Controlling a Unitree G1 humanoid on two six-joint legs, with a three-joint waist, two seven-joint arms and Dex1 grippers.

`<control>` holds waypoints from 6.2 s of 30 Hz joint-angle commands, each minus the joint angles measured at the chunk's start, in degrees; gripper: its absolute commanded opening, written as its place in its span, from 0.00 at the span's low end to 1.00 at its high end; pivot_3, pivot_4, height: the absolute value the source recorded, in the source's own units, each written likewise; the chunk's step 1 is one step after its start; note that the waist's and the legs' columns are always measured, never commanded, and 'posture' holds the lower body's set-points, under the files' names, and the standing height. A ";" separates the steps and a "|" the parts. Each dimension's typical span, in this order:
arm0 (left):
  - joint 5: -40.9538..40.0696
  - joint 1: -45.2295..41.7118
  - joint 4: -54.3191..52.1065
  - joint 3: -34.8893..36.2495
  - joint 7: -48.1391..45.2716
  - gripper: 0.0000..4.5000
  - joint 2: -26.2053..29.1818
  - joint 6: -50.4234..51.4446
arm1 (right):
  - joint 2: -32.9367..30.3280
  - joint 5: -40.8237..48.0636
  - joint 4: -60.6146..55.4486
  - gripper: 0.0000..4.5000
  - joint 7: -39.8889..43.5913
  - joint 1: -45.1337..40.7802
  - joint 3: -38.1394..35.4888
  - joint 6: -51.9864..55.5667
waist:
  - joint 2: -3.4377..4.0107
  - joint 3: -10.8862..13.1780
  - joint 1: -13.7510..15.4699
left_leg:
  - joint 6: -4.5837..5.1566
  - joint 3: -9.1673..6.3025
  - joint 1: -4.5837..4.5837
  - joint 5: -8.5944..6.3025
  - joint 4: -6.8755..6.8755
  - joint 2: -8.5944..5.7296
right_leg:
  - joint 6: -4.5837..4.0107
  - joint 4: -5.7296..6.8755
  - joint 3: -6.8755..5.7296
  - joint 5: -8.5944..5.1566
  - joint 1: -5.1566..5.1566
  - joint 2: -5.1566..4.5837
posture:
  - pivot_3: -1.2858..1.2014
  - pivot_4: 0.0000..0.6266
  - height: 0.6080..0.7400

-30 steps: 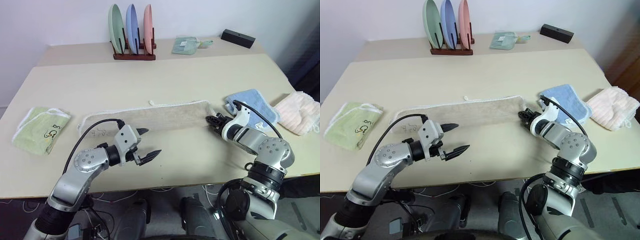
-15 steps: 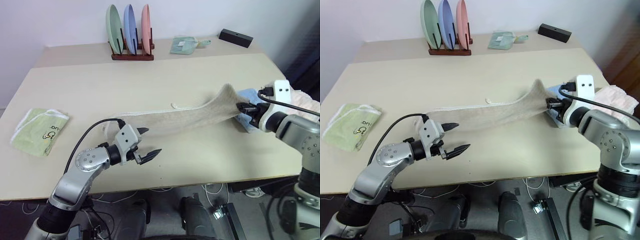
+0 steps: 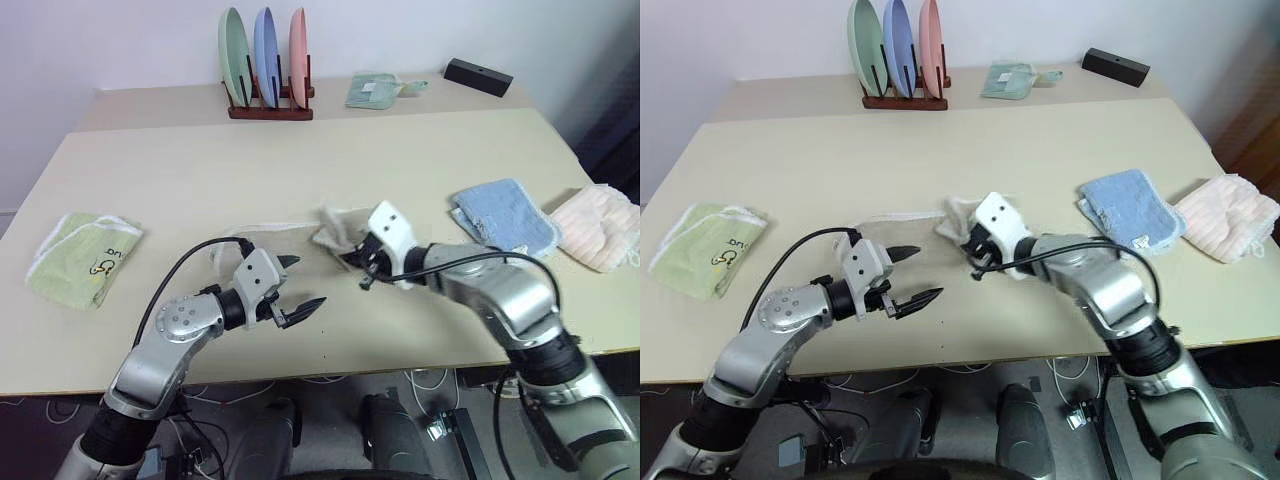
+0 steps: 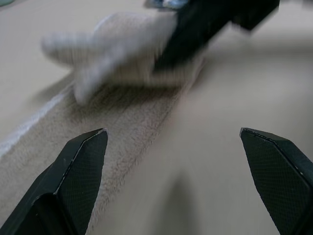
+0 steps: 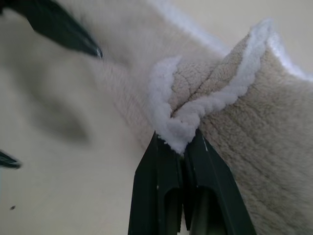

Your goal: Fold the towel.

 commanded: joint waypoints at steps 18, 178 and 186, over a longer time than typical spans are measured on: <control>-4.29 4.15 -5.83 8.29 4.43 0.99 -1.28 4.69 | -1.80 9.32 -4.05 0.32 10.53 1.08 -20.73 -5.50 | -0.01 0.00 -0.24 | 0.00 0.01 0.06 -0.01 -0.06 0.03 | 0.00 0.01 -0.01 0.00 0.01 0.04 | 0.52 0.24 0.98; -10.29 7.28 0.20 24.22 5.13 0.09 4.77 3.39 | 18.63 4.84 13.04 0.99 1.86 -3.23 -22.86 11.17 | -0.14 -0.22 -0.24 | -0.17 -0.17 0.05 0.07 -0.21 0.07 | -0.12 0.02 0.03 0.05 -0.11 0.12 | 0.52 0.24 0.98; -11.64 9.93 -2.75 24.41 4.55 0.09 5.49 5.07 | 24.95 5.64 23.05 0.99 0.22 -7.92 -21.49 11.69 | -0.12 -0.21 -0.46 | -0.17 -0.16 0.06 0.07 -0.22 0.06 | -0.12 0.03 0.02 0.05 -0.12 0.12 | 0.52 0.24 0.98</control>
